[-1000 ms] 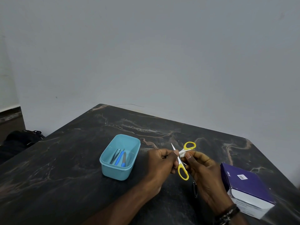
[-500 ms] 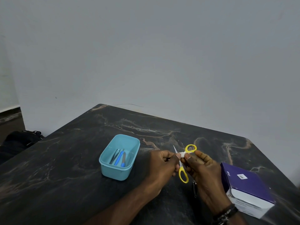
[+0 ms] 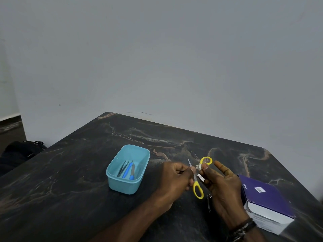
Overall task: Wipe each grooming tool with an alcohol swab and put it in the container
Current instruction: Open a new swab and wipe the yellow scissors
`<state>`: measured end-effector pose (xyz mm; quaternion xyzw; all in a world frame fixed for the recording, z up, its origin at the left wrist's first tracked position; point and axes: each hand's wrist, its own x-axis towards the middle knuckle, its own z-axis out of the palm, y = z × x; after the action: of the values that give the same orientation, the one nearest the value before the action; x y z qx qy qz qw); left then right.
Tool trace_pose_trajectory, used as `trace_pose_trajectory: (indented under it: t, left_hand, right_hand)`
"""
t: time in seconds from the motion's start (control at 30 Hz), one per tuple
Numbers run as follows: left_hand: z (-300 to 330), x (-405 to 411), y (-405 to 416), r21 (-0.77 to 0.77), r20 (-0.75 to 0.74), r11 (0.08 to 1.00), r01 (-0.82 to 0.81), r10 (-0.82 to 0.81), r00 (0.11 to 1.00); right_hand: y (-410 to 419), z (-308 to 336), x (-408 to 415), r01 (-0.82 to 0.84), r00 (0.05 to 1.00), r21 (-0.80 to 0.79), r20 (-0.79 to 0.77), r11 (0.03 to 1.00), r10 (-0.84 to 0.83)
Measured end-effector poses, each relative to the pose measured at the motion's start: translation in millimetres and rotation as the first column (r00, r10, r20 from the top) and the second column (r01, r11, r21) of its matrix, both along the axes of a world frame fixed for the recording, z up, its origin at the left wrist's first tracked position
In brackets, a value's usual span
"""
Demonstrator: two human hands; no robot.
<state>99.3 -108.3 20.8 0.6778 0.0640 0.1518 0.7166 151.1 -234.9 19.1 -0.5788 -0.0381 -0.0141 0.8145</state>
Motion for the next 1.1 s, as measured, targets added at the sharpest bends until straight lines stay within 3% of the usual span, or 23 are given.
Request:
trace_pose_trajectory:
  t: [0.27,0.37,0.53,0.87,1.0,1.1]
  left_hand:
    - [-1.6,-1.1,0.7,0.019,-0.001,1.0,0.007,-0.007,1.0]
    - [-0.4,0.0,0.1,0.003,-0.01,1.0,0.02,-0.02,1.0]
    - [0.3,0.8,2.1,-0.006,-0.016,0.999,0.036,-0.036,0.999]
    - [-0.9,1.9,3.4,0.021,-0.048,0.997,0.071,-0.07,0.996]
    - [1.4,2.2,4.6,-0.036,-0.045,0.999,0.006,-0.008,0.999]
    - [3.8,4.0,5.7,-0.166,-0.039,0.983,-0.081,0.076,0.996]
  right_hand:
    - [-0.3,0.4,-3.4,-0.115,0.992,-0.03,-0.048,0.993,0.113]
    - [0.2,6.2,-5.6,-0.045,0.999,-0.031,-0.009,0.998,0.045]
    - [-9.0,8.3,-1.4,-0.017,0.999,0.094,-0.035,0.995,0.02]
    - [-12.4,6.0,5.0,0.068,0.997,0.049,-0.045,0.996,-0.066]
    - [-13.2,6.6,4.1,-0.033,0.997,0.009,-0.062,0.999,0.034]
    - [-10.2,9.3,1.0,-0.069,0.997,-0.016,-0.035,0.997,0.069]
